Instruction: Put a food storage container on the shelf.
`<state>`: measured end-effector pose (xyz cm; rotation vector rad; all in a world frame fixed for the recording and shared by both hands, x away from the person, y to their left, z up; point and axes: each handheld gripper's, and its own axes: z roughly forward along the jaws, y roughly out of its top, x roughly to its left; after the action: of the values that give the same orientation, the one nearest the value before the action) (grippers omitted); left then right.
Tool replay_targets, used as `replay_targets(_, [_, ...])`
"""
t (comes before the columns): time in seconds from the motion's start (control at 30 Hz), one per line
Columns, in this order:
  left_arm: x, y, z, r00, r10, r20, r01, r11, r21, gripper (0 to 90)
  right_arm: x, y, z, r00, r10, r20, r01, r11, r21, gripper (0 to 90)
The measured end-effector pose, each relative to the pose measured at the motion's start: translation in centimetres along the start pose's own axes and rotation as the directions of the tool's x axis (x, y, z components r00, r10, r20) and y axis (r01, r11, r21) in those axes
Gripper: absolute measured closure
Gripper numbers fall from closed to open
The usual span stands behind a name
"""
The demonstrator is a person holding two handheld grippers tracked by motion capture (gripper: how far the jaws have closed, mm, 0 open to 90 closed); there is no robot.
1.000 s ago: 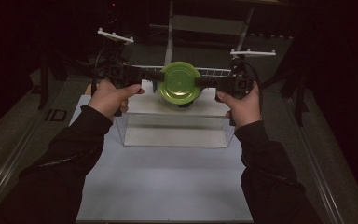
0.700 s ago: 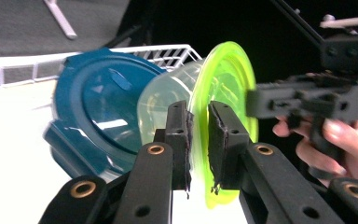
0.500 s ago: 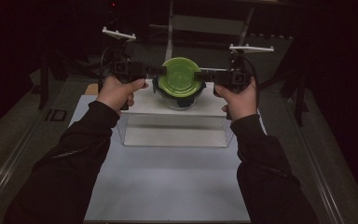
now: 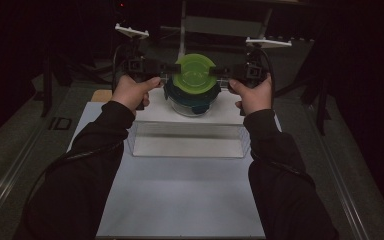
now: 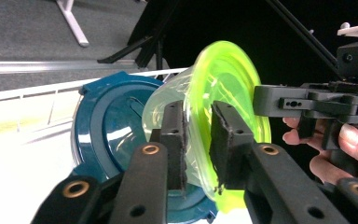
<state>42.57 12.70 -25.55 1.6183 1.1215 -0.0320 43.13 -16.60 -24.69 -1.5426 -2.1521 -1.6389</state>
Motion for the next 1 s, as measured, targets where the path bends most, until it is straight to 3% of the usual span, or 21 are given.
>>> replay_targets(0.2, [0.5,0.0,0.5,0.9996,-0.011,-0.025,0.011,0.9999,-0.003,63.4,-0.3,0.2,0.5,0.9998,0.007,0.020,-0.007,1.000,-0.005,66.0])
replay_targets(0.33, [0.7,0.0,0.7,0.9988,-0.013,-0.048,0.013,0.9999,-0.002,54.6,-0.5,0.3,0.7,0.9996,0.002,0.027,-0.002,1.000,-0.003,54.5])
replay_targets(0.47, [0.4,0.2,0.1,0.9987,-0.001,-0.050,0.000,0.9994,-0.034,46.4,-0.5,0.4,0.7,0.9996,-0.014,0.026,0.013,1.000,0.003,45.7])
replay_targets(0.7, [-0.1,-0.4,-1.6,0.9998,0.019,-0.011,-0.020,0.9965,-0.082,41.5,-0.2,0.3,-0.3,0.9977,-0.057,0.037,0.058,0.998,-0.018,36.5])
replay_targets(0.83, [-1.0,-1.3,-2.3,0.9979,0.063,0.017,-0.061,0.9941,-0.089,38.5,0.1,-0.2,-0.7,0.9964,-0.077,0.035,0.078,0.997,-0.022,30.4])
replay_targets(1.0, [-2.1,-2.1,-3.2,0.9892,0.134,0.061,-0.128,0.9877,-0.089,30.5,0.4,-0.9,-1.1,0.9934,-0.114,0.009,0.114,0.993,-0.020,23.5])
